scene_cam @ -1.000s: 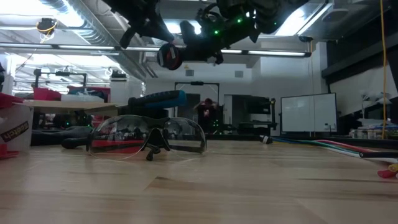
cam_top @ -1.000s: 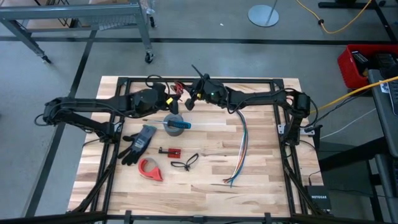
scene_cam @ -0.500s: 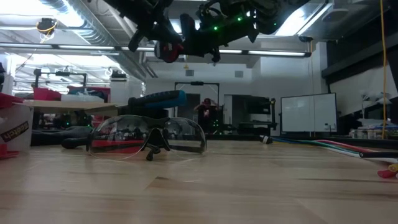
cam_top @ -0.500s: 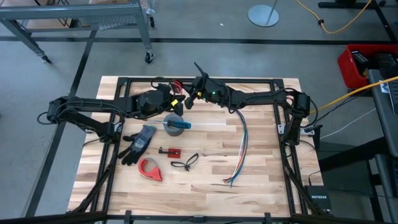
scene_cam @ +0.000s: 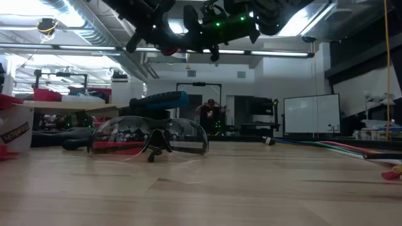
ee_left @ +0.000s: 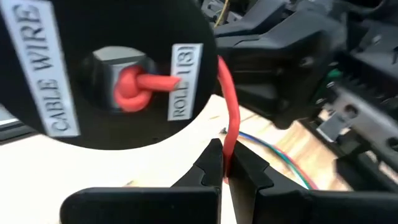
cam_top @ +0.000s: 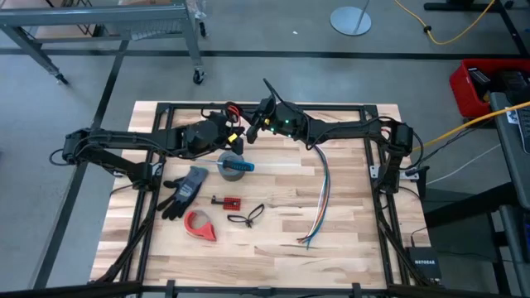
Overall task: Coil cords
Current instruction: Coil the red wire into the black spool
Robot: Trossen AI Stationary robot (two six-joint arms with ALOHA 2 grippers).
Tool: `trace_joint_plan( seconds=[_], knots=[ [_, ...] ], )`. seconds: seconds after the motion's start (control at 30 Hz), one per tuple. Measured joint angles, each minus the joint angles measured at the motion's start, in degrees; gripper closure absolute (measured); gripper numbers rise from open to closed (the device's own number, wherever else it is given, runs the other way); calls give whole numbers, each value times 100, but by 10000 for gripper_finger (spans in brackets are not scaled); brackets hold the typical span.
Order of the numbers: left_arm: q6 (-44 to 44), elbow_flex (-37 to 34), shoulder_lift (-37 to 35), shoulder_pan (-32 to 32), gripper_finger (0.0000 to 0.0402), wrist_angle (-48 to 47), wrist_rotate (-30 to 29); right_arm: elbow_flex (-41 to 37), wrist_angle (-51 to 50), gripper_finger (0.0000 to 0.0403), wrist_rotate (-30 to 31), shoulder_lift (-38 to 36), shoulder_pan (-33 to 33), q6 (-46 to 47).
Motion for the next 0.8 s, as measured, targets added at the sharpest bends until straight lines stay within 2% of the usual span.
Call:
trace_joint_plan(
  seconds=[0.13, 0.37, 0.7, 0.8],
  knots=[
    [91, 0, -1, -16, 401, -147, -173, 0, 63, 402, -263, 0, -67, 169],
    [652, 0, -6, -159, 401, -119, -827, 0, 232, 402, -782, 0, -223, 476],
    [909, 2, -8, -190, 401, -28, -921, 0, 888, 402, -1391, 0, -229, 753],
    [1060, 2, -9, -243, 401, 20, -1145, 0, 940, 402, -1430, -1, -230, 754]
  ],
)
